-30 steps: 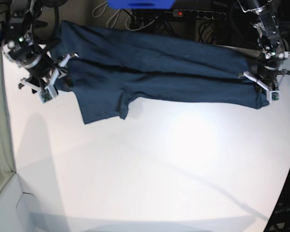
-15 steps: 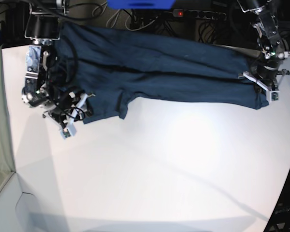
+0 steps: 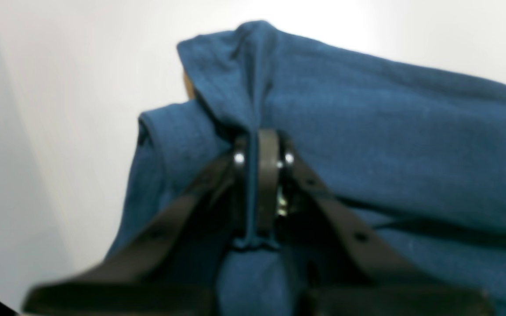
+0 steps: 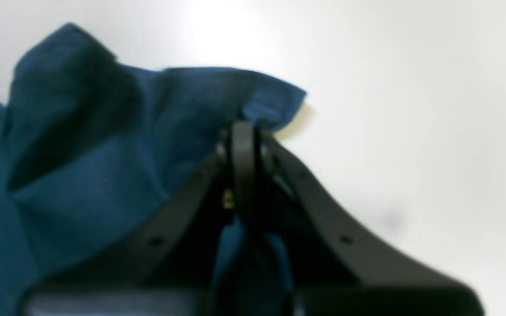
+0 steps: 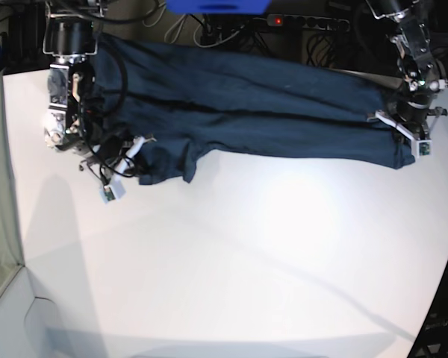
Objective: Layout the t-shirt on the table in an organized manner, then fold the t-shirt properly
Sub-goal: 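Lower the folded hem onto the shirt and press it flat with both grippers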
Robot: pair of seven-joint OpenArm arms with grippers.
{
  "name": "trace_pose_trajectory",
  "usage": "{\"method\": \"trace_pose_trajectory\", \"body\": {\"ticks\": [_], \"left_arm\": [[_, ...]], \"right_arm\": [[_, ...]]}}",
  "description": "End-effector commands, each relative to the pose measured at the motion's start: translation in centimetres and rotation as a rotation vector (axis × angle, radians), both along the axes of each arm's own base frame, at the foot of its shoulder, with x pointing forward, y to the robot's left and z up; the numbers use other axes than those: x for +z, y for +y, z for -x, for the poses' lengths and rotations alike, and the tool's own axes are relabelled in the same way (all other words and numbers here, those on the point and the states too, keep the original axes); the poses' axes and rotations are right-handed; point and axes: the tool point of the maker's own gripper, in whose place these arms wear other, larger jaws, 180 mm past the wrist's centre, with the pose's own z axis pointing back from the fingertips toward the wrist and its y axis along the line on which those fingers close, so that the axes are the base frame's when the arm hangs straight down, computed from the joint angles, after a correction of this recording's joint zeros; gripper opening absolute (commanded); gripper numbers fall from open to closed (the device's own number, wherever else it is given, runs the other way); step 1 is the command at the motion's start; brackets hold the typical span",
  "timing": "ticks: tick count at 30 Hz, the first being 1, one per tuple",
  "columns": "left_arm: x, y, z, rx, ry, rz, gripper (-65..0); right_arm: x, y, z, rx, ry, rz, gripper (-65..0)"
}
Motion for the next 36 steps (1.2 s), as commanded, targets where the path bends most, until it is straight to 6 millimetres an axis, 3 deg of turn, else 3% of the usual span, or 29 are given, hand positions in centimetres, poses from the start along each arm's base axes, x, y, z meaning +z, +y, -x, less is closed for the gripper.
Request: {"method": "trace_pose_trajectory", "body": {"ticks": [1,4,7,18,22,29,36], "left_arm": [[0.8,0.5,-0.4,-0.001,-0.016,-0.018,-65.0],[0.8,0.5,-0.4,-0.001,-0.016,-0.018,-65.0],[0.8,0.5,-0.4,-0.001,-0.016,-0.018,-65.0],[0.8,0.5,-0.4,-0.001,-0.016,-0.018,-65.0],[0.8,0.5,-0.4,-0.001,-0.016,-0.018,-65.0],[0.6,0.7,0.0,0.003,-0.009,-0.019,-65.0],[0.7,0.7,0.3,0.001,-0.008,-0.025,-65.0]], "right_arm": [[-0.5,-0.5,0.6,0.017,0.036,0.040,-64.8],[1.0,-0.5,0.5,0.022,-0.011,0.053,-65.0],[3.7,-0.2,0.5,0.039,-0.094,0.074,-65.0],[10.8,1.0,5.1,0.112,-0.226,0.198,-65.0],[9.2,0.8,7.4,0.118,-0.157,0.205,-65.0],[6.8,-1.5,11.3,0.067,-0.042,0.228,-65.0],[6.2,-3.8,13.8,-0.001,-0.023,0.231,-65.0]]}}
